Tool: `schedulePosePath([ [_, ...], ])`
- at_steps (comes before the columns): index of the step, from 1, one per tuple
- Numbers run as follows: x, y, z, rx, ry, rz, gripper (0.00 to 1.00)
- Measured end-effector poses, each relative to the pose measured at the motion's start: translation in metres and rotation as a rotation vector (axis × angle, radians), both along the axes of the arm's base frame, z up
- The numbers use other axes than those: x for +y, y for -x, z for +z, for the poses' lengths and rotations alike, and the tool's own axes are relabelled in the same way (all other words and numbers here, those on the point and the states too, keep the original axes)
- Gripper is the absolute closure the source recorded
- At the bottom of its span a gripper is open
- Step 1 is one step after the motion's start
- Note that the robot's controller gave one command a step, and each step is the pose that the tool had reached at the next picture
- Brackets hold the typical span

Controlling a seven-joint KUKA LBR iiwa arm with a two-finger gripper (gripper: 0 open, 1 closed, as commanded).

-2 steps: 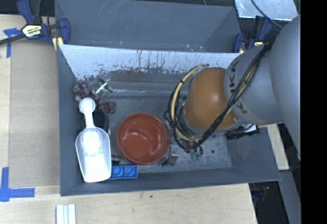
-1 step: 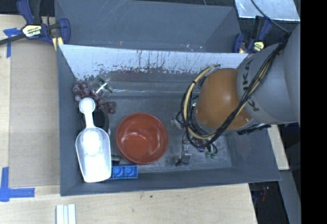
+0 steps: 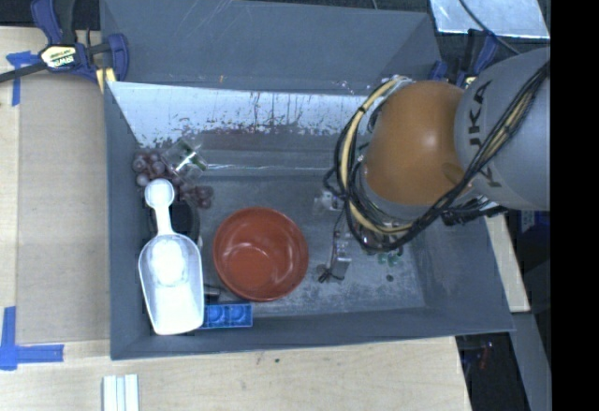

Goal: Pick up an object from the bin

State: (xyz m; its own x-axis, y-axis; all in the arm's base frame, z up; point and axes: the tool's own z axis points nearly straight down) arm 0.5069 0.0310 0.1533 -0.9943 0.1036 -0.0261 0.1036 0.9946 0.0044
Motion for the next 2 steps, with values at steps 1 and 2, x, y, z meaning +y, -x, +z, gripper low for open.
schedulePosePath([
  [1,-0.001,0.001,-0.003,0.006,0.001,0.000,0.00],
  [2,0.009,0.001,-0.021,-0.006,0.002,0.000,0.00],
])
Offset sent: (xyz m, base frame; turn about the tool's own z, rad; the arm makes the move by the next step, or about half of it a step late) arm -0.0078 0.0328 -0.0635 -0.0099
